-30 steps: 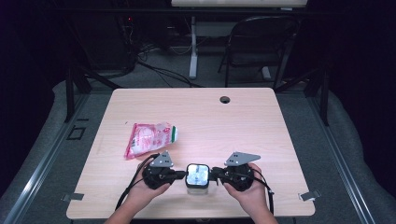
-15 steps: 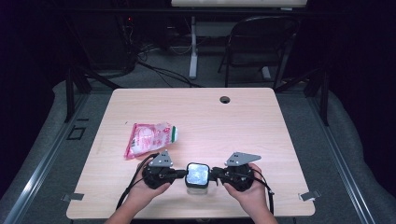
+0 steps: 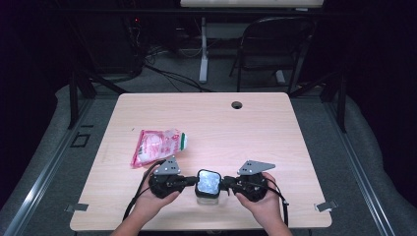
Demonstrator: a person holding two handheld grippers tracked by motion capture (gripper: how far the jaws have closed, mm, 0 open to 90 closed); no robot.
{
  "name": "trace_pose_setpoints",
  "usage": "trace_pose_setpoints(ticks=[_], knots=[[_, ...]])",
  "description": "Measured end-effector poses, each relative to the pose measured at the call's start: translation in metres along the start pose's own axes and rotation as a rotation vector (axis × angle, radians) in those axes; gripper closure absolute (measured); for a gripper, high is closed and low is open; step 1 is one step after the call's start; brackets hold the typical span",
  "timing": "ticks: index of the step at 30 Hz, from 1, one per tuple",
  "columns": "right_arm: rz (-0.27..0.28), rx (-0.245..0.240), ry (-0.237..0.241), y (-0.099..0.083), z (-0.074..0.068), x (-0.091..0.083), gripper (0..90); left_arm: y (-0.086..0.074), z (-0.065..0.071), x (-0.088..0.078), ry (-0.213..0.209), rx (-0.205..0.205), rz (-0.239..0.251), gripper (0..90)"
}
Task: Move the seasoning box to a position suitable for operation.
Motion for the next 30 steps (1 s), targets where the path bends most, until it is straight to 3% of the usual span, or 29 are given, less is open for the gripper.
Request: trace_pose_setpoints(ticks=[11, 22, 26, 30], knots=[[0.008, 0.004, -0.004, -0.002, 0.000, -0.001, 81.8, 0.007, 0.002, -0.002, -0.003, 0.002, 0.020, 89.2], [0.002, -0.014, -0.006, -0.002, -0.008, -0.002, 65.6, 0.014, 0.005, -0.002, -0.013, 0.010, 0.029, 88.3], [0.012, -0.003, 0.001, 0.000, -0.016, -0.009, 61.8, 0.017, 0.006, -0.003, -0.014, 0.015, 0.040, 87.6], [-0.002, -0.034, -0.022, -0.003, -0.029, -0.017, 59.6, 0.019, 0.007, -0.003, -0.012, 0.022, 0.041, 87.2]])
Point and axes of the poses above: each handheld gripper's, and its own axes: x roughly forward along the jaws, y roughly out of its top, z roughly to its right, the point moved 4 cm from there along x, roughly forward along the jaws, and after that the axes turned 3 degrees about z, right-handed, at the moved point
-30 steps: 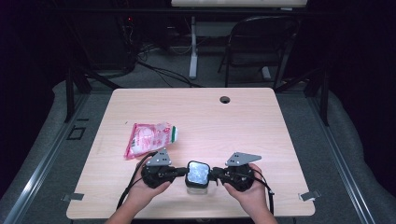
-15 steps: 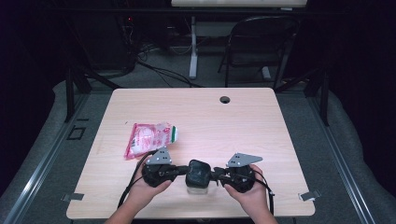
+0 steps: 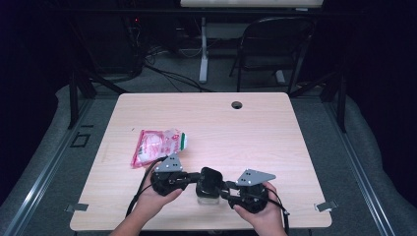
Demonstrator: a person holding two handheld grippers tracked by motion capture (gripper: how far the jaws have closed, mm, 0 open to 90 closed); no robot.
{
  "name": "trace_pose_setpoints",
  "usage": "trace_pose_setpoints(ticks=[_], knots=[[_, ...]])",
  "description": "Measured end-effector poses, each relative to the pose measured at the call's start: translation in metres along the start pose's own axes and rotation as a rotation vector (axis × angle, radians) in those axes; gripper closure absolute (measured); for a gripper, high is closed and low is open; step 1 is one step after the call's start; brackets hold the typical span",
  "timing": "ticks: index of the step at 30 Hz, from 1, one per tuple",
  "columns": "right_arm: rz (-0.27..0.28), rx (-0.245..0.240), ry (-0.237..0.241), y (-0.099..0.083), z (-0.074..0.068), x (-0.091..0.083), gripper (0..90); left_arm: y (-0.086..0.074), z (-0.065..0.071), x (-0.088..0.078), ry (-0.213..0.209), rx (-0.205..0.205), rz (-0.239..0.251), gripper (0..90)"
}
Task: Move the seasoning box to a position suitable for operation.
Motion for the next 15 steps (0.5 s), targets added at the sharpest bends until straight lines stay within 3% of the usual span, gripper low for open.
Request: trace_pose_setpoints(ticks=[8, 15], knots=[[0.001, -0.043, -0.038, -0.002, -0.021, 0.004, 52.9, 0.004, 0.002, 0.000, 0.001, -0.004, 0.009, 87.3], [-0.004, -0.063, -0.080, -0.002, -0.025, 0.012, 50.2, 0.005, 0.002, 0.001, 0.000, -0.007, 0.016, 87.2]])
Point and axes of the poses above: each handheld gripper's, and its own axes: x roughly forward along the jaws, y roughly out of its top, z roughly to its right, the point moved 4 cm from there along x, roughly forward along the jaws, and after that the axes turned 3 degrees about z, right-handed, at the moved point
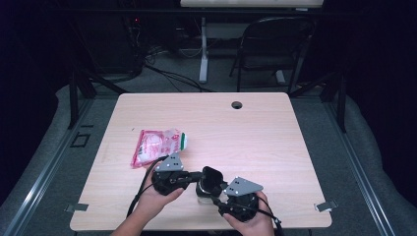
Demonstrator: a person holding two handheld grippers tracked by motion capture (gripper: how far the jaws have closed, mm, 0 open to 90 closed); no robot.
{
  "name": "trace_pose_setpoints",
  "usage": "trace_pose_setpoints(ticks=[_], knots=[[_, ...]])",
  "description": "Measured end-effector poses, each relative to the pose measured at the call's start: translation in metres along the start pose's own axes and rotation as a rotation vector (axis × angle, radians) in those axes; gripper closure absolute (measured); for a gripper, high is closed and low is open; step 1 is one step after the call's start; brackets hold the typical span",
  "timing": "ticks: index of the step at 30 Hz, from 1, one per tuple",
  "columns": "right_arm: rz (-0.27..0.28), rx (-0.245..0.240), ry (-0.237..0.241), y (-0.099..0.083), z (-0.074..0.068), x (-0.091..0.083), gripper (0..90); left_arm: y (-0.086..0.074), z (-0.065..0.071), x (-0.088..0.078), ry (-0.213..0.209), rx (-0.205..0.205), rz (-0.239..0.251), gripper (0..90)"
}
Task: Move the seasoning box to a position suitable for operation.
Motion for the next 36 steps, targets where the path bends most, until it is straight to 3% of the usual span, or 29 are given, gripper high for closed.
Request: trace_pose_setpoints(ticks=[10, 24, 36], knots=[[-0.002, -0.015, -0.057, 0.002, -0.004, 0.007, 48.0, 0.000, 0.001, 0.000, 0.003, 0.004, 0.006, 87.2], [0.019, 0.004, -0.046, 0.002, 0.000, 0.006, 50.7, -0.009, -0.004, 0.004, 0.020, -0.003, -0.029, 82.6], [0.021, 0.003, -0.041, 0.002, 0.001, 0.005, 50.7, -0.024, -0.014, 0.016, 0.067, -0.027, -0.063, 69.6]])
Point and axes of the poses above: each handheld gripper's, and its own axes: x roughly forward along the jaws, y roughly out of its top, z roughly to its right, the point moved 4 cm from there along x, roughly forward along the jaws, and after that the axes turned 3 degrees about z, right-handed, at the moved point
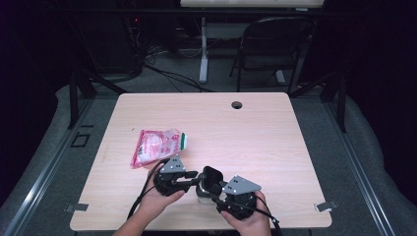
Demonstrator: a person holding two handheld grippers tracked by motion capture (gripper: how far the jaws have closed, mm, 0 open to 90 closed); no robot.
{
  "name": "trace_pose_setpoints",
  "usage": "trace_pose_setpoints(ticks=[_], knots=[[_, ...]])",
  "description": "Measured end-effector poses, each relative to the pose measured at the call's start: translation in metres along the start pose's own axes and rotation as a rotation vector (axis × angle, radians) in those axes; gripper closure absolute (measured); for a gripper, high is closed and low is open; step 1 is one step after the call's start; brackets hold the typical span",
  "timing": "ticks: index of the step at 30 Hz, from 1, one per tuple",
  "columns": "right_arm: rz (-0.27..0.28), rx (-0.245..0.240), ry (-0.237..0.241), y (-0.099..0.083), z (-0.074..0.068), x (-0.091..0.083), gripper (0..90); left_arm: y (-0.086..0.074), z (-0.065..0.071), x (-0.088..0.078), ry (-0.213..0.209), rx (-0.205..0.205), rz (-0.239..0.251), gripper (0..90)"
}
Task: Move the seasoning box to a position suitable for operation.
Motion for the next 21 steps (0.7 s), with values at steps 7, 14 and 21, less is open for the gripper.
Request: trace_pose_setpoints(ticks=[7, 14, 21], knots=[[0.012, 0.005, 0.004, 0.000, 0.001, -0.001, 50.6, 0.000, 0.003, 0.005, 0.010, 0.009, -0.007, 69.2], [0.022, 0.007, 0.004, -0.001, 0.003, -0.005, 50.5, -0.001, 0.003, 0.004, 0.005, 0.007, -0.006, 70.1], [0.043, 0.022, -0.006, -0.003, 0.008, -0.013, 50.8, -0.001, 0.003, 0.004, 0.004, 0.011, -0.006, 70.3]])
Point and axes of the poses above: each handheld gripper's, and its own axes: x roughly forward along the jaws, y roughly out of its top, z roughly to its right, the point moved 4 cm from there along x, roughly forward along the jaws, and after that the axes turned 3 degrees about z, right-handed, at the moved point
